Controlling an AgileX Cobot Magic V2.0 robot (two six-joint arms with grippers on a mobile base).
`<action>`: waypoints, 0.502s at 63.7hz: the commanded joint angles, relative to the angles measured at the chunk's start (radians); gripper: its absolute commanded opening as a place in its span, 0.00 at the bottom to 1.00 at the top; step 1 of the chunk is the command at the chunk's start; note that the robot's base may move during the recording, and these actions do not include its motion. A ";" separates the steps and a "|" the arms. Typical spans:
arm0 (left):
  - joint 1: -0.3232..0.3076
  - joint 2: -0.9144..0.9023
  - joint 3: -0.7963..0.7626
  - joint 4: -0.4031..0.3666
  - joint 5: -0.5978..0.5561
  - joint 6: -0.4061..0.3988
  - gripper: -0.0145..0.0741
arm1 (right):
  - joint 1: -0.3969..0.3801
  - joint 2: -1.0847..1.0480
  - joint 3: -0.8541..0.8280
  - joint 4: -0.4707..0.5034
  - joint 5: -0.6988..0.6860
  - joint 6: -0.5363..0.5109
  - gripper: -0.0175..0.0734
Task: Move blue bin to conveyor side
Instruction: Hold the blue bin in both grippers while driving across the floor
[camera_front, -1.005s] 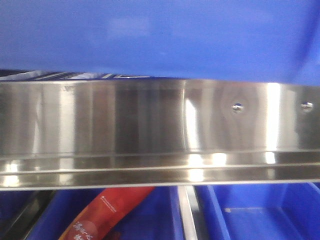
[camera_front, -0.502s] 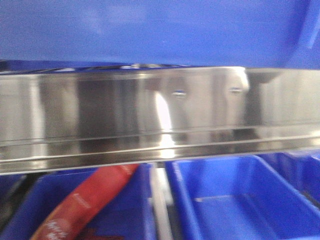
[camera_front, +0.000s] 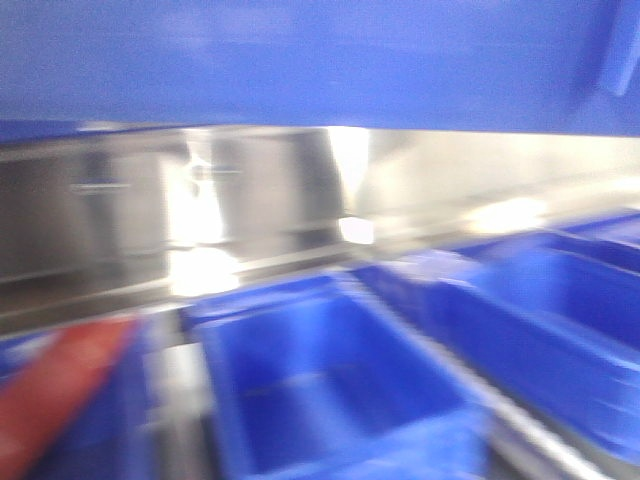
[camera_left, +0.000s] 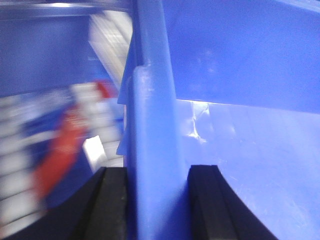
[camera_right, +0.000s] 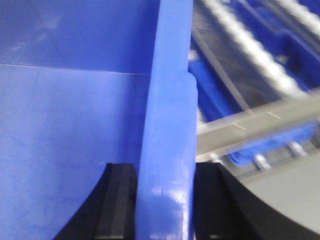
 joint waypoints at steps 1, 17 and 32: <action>-0.001 -0.017 -0.016 -0.029 -0.089 0.011 0.15 | 0.001 -0.019 -0.013 -0.018 -0.099 -0.020 0.10; -0.001 -0.017 -0.016 -0.029 0.021 0.011 0.15 | 0.001 -0.019 -0.013 -0.018 -0.099 -0.020 0.10; -0.001 -0.017 -0.016 -0.029 0.043 0.011 0.15 | 0.001 -0.019 -0.013 -0.018 -0.099 -0.020 0.10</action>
